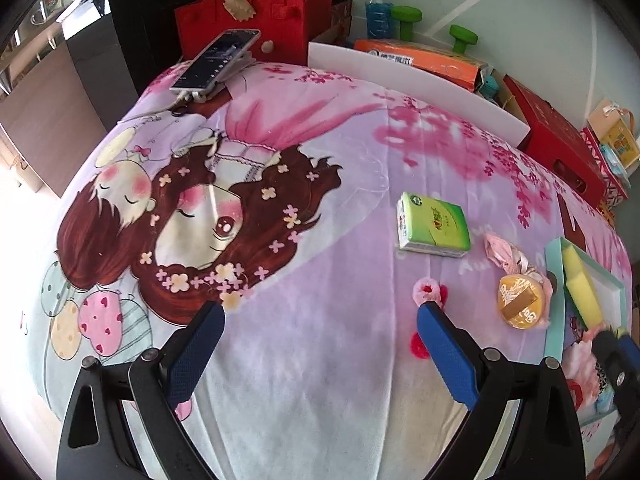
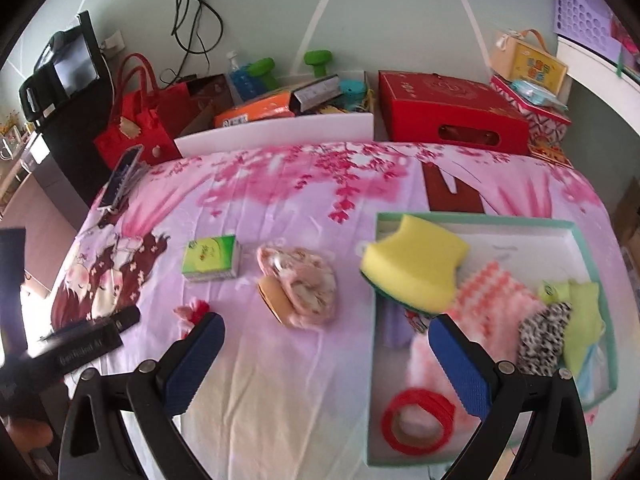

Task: Organize soft objects
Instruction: 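Move both grippers back from the tray to the remaining items, then grasp the red fluffy hair tie with the left gripper while the right gripper grasps the pink ribbon-wrapped item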

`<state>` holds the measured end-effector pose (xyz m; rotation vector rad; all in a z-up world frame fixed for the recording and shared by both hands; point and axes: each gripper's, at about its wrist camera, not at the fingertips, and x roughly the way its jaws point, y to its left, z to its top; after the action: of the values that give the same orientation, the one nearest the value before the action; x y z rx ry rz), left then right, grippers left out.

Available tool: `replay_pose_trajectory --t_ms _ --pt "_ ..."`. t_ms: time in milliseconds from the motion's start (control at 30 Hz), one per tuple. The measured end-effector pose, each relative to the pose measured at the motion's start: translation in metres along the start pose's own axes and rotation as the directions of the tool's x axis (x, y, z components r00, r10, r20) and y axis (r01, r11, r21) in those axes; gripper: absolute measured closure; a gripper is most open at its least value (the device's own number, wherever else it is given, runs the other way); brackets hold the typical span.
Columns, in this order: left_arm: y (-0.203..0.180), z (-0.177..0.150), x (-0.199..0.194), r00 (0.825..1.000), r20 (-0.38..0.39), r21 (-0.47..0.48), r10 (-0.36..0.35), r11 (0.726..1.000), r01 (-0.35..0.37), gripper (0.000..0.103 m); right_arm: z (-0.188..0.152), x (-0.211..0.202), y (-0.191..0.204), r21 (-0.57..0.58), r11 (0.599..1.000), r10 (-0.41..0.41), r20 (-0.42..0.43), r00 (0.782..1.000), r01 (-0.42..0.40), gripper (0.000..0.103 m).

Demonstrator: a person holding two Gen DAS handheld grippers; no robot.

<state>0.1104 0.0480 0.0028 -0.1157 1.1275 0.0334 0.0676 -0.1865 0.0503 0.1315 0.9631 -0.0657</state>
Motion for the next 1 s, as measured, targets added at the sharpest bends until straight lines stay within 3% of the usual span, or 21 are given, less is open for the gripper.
replay_pose_trajectory --t_ms 233,433,900,1000 --pt "-0.014 -0.002 0.014 0.999 -0.045 0.047 -0.026 0.998 0.029 0.006 0.01 0.013 -0.009 0.032 0.998 0.055 0.016 0.998 -0.055 0.001" --pt "-0.025 -0.002 0.021 0.994 -0.078 0.054 -0.08 0.995 0.084 0.006 0.012 0.018 -0.023 0.086 0.993 0.081 0.017 0.997 -0.082 0.008" --pt "-0.054 -0.002 0.032 0.988 -0.102 0.129 -0.119 0.983 0.132 0.008 0.017 0.042 -0.004 0.052 0.986 0.159 -0.026 0.987 -0.158 0.045" --pt "-0.057 -0.002 0.034 0.986 -0.115 0.143 -0.125 0.98 0.141 0.018 0.016 0.051 -0.003 0.06 0.983 0.175 -0.05 0.983 -0.172 0.052"
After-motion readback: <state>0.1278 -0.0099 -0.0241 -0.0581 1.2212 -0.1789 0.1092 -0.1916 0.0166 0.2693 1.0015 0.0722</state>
